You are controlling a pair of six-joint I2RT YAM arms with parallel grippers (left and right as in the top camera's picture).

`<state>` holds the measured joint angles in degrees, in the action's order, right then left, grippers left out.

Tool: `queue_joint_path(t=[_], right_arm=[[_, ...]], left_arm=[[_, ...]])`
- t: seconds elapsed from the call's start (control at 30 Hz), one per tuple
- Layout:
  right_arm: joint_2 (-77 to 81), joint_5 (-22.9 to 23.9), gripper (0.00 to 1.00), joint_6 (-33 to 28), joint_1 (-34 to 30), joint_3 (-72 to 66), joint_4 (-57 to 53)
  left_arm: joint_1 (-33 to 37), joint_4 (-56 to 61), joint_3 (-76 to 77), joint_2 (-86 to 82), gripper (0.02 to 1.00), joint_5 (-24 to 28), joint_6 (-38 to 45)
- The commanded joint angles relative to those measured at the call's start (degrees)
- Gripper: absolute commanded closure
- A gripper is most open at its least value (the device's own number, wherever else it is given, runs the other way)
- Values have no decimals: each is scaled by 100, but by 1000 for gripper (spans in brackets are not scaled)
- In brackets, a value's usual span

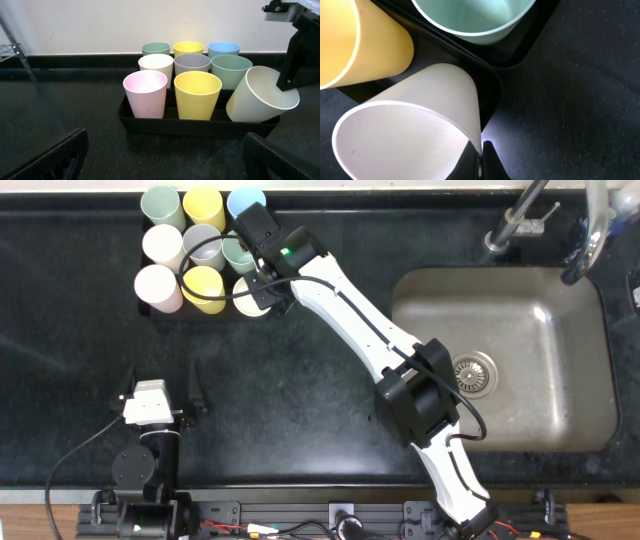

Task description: Store Cups

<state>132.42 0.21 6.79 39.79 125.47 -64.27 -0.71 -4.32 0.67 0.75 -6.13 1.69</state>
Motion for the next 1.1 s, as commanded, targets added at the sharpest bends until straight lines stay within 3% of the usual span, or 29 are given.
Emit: queue_joint_path(t=[0.03, 1.1], right_arm=[[48, 111, 956, -63, -7, 177, 31], [138, 90, 956, -271, -7, 129, 2]], left_arm=[[28, -4, -20, -59, 20, 55, 68], [28, -4, -20, -59, 18, 55, 68]])
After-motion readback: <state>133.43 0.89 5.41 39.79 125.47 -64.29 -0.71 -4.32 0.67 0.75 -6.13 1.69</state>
